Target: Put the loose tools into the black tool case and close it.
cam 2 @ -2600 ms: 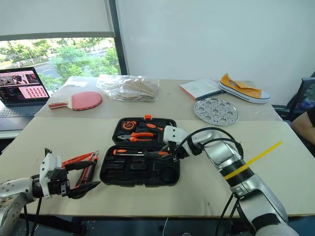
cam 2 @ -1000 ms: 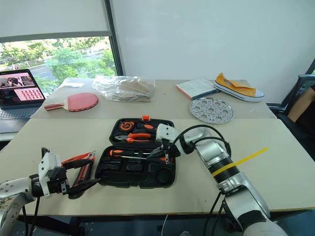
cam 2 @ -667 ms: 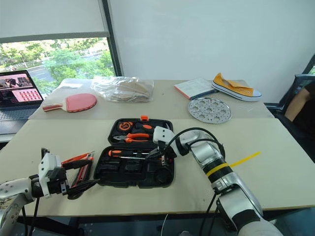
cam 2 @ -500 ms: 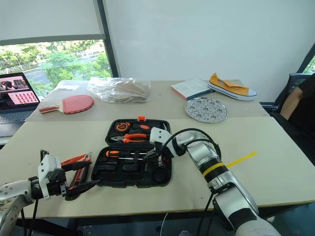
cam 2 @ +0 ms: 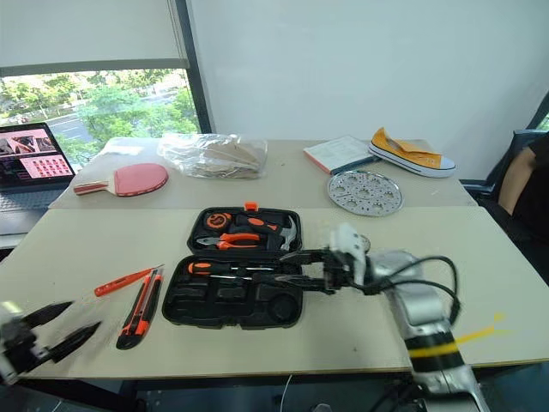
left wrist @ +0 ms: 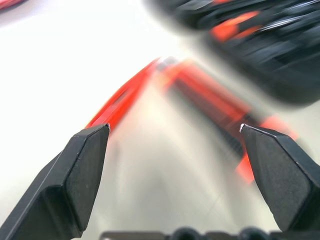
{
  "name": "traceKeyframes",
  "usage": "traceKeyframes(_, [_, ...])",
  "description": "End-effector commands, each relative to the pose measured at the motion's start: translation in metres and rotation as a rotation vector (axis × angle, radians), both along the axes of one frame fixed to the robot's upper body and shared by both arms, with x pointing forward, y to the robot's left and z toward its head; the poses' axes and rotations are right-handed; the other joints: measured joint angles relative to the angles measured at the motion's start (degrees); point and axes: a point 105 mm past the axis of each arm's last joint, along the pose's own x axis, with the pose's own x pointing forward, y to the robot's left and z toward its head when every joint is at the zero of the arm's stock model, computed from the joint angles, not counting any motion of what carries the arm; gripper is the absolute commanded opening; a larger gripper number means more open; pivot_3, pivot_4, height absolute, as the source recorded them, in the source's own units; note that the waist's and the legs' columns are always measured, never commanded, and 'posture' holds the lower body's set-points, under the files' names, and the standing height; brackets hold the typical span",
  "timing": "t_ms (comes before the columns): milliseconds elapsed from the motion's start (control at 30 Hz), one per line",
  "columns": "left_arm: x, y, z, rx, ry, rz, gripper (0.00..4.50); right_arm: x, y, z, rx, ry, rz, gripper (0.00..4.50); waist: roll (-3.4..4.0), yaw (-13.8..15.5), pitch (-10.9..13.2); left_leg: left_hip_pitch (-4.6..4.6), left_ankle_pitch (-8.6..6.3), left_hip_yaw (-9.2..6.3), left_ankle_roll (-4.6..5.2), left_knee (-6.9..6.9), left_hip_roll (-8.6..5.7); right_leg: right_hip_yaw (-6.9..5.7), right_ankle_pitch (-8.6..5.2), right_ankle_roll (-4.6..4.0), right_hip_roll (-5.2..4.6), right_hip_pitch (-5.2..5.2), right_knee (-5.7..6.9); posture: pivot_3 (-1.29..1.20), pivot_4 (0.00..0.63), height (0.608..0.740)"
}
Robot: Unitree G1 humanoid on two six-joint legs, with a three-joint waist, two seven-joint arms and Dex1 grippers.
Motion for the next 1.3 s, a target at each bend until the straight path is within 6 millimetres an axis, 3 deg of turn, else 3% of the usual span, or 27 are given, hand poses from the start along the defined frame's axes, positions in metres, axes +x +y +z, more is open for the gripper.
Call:
traceKeyframes(33, [-0.012,0.027,0.004,0.008,-0.033,0.115,4.5,-0.011,-0.024,0.009,0.071,-0.134,-0.114,3.96,-0.01,0.1,0.0,0.0,0.0,0.01,0.01,0.01,0.0,0.0,0.0,0.0,0.01,0.01,-0.02,0.0,0.15,0.74])
traceKeyframes(100, [-0.009,0.031,0.005,0.01,-0.039,0.128,4.5,-0.02,-0.034,-0.001,0.089,-0.106,-0.158,4.49,-0.01,0.7,0.0,0.02,-0.02,0.03,0.05,0.05,-0.01,0.01,-0.01,0.01,-0.03,0.05,-0.08,0.0,0.15,0.74])
traceKeyframes(167, [0.005,0.027,0.012,0.018,-0.057,0.097,4.5,-0.027,-0.038,-0.007,0.081,-0.109,-0.179,4.49,-0.06,1.2,0.0,0.03,-0.05,0.02,0.09,0.08,-0.01,0.01,-0.01,0.01,-0.05,0.1,-0.14,0.0,0.15,0.74])
traceKeyframes(333, [0.048,0.006,0.029,0.031,-0.029,-0.047,4.5,-0.025,-0.034,0.005,0.105,-0.162,-0.214,4.49,-0.2,1.6,0.1,0.19,-0.11,0.0,0.35,0.4,0.06,0.04,0.06,-0.08,-0.01,0.36,0.05,0.0,0.15,0.74])
traceKeyframes(433, [0.088,-0.009,0.032,0.11,0.051,-0.137,4.5,-0.027,-0.027,0.009,0.097,-0.165,-0.18,4.49,-0.2,1.6,0.2,0.95,-0.08,0.02,0.32,0.39,0.25,0.02,-0.15,0.25,0.12,1.13,0.04,0.0,0.15,0.74])
traceKeyframes(500, [0.104,-0.014,0.03,0.147,0.103,-0.175,4.5,-0.027,-0.024,0.009,0.094,-0.163,-0.17,4.49,-0.24,1.6,0.2,0.95,0.0,0.01,0.2,0.38,0.34,0.01,-0.14,0.25,0.27,1.11,0.07,0.0,0.15,0.74])
traceKeyframes(633, [0.123,-0.019,0.02,0.176,0.213,-0.227,4.5,-0.027,-0.022,0.013,0.089,-0.171,-0.171,4.49,-0.25,1.0,0.2,0.93,0.14,0.07,-0.04,0.29,0.39,0.06,0.21,-0.34,0.44,0.96,0.13,0.0,0.15,0.74])
traceKeyframes(833, [0.138,-0.027,0.009,0.204,0.278,-0.29,4.5,-0.029,-0.023,0.017,0.087,-0.175,-0.183,4.49,-0.26,0.2,0.2,0.66,0.12,0.14,-0.07,0.28,0.47,0.02,0.17,-0.31,0.62,0.83,0.05,0.0,0.15,0.74])
traceKeyframes(967, [0.139,-0.039,-0.006,0.201,0.316,-0.352,3.43,-0.033,-0.027,0.012,0.074,-0.164,-0.225,4.5,-0.26,0.7,0.2,0.65,-0.1,0.15,0.2,0.28,0.32,0.01,0.01,-0.05,0.36,0.87,0.04,0.0,0.15,0.74])
traceKeyframes(1133, [0.135,-0.03,-0.005,0.177,0.318,-0.327,1.71,-0.036,-0.028,0.011,0.074,-0.161,-0.242,4.5,-0.26,0.9,0.2,0.66,-0.19,0.19,0.33,0.32,0.18,0.02,-0.05,0.07,0.16,0.92,0.0,0.0,0.15,0.74])
traceKeyframes(1233, [0.135,-0.026,0.01,0.143,0.237,-0.326,0.62,-0.036,-0.031,0.01,0.064,-0.16,-0.255,4.5,-0.26,0.9,0.2,0.68,-0.19,0.19,0.33,0.32,0.19,0.02,-0.06,0.09,0.16,0.93,0.01,0.0,0.15,0.74])
traceKeyframes(1300, [0.138,-0.029,0.031,0.11,0.117,-0.36,0.46,-0.036,-0.033,0.01,0.057,-0.162,-0.261,4.5,-0.29,0.7,0.2,0.67,-0.19,0.19,0.33,0.32,0.2,0.01,-0.06,0.09,0.17,0.91,0.02,0.0,0.15,0.74])
